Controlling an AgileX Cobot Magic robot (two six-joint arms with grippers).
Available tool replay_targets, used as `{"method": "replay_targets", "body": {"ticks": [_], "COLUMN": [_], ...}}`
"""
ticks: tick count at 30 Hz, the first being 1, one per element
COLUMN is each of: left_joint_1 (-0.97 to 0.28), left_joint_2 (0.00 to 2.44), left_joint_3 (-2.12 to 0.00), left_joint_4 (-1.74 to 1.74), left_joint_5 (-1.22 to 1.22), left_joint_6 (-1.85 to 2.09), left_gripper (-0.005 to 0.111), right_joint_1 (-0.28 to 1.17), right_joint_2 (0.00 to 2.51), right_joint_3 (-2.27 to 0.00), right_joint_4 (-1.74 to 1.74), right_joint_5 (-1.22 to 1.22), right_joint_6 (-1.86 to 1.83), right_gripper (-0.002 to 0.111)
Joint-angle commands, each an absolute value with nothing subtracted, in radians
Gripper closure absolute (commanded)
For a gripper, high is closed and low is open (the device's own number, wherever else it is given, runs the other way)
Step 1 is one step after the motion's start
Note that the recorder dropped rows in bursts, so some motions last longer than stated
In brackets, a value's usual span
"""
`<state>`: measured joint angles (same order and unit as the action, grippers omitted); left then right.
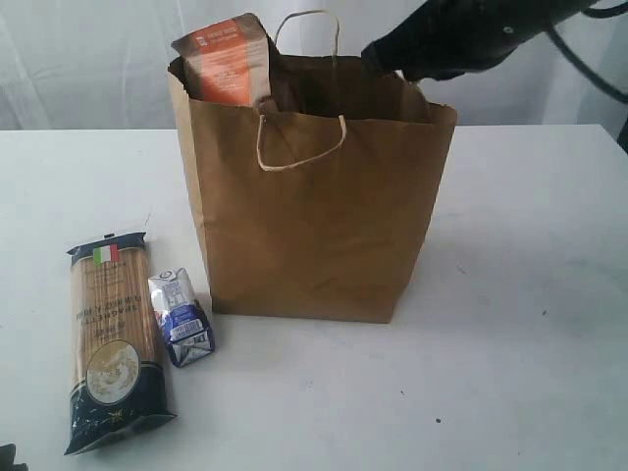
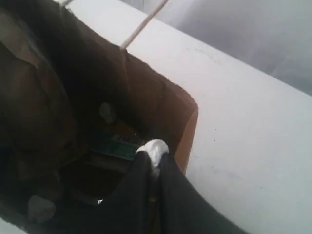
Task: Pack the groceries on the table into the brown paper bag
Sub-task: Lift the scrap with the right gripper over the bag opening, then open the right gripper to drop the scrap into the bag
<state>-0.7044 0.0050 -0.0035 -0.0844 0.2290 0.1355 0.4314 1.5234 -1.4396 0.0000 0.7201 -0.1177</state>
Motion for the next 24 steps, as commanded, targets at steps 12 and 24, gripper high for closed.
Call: {"method": "replay_targets", "body": {"ticks": [12,24], "left_joint_1": [-0.710,-0.710], "left_joint_2": [0.000,0.000], "left_joint_3": [0.000,0.000], "left_joint_4": [-0.088,-0.088], "left_joint_5": [0.234,0.234], "left_joint_6": [0.134,0.134], "left_gripper": [0.085,0.085], "right_joint_1": [0.439,0.468], "right_joint_2": [1.642,1.658], "right_joint_3": [-1.608,-1.608], "right_joint_4": [0.013,0.096], "right_joint_5": [0.909,0.934], "right_joint_6": [-0.157,-0.223], "right_gripper": [0.108,0.082]}}
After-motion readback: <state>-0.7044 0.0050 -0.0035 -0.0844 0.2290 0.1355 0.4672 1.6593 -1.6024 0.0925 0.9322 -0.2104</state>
